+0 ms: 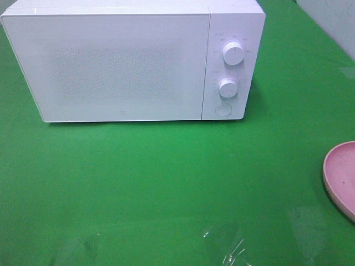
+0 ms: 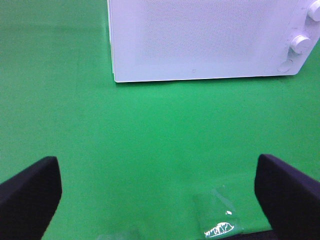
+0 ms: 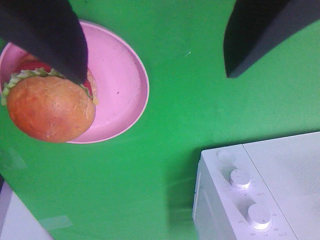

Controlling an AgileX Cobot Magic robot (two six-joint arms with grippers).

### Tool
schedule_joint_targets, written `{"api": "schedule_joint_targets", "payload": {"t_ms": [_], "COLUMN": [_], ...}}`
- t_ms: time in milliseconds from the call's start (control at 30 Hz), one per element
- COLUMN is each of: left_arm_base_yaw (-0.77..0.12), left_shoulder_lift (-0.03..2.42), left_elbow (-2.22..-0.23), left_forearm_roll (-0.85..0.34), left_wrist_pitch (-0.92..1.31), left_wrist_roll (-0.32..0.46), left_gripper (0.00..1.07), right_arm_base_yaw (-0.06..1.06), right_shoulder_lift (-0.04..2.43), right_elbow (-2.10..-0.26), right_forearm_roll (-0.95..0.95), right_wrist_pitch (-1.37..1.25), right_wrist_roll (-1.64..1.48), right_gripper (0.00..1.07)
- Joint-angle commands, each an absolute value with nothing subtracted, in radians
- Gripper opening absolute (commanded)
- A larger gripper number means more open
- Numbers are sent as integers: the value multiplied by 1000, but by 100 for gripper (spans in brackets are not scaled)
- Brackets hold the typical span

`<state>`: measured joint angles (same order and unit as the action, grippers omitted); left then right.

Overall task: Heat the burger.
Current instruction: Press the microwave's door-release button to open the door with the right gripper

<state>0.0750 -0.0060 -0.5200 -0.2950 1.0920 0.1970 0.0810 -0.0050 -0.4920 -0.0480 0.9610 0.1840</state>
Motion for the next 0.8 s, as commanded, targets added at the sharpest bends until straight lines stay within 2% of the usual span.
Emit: {"api": "schedule_joint_targets", "payload": {"t_ms": [33, 600, 800], "left_arm_base_yaw": [73, 73, 73], "left_shoulder_lift": [-19, -19, -17], "left_elbow": [-517, -517, -517], "left_forearm_roll": [-292, -292, -293], "left_wrist_pitch": [1073, 1073, 1073], "left_wrist_roll": [191, 192, 192], "left_gripper": [96, 96, 96], "right_arm_base_yaw": [75, 75, 75], "right_shoulder_lift": [-29, -24, 128], "right_elbow": [-506, -514, -516], "right_forearm_roll": [-46, -46, -47], "right_wrist_pitch": [937, 906, 786], "right_wrist_roll": [180, 178, 175], "right_gripper": [73, 73, 73]}}
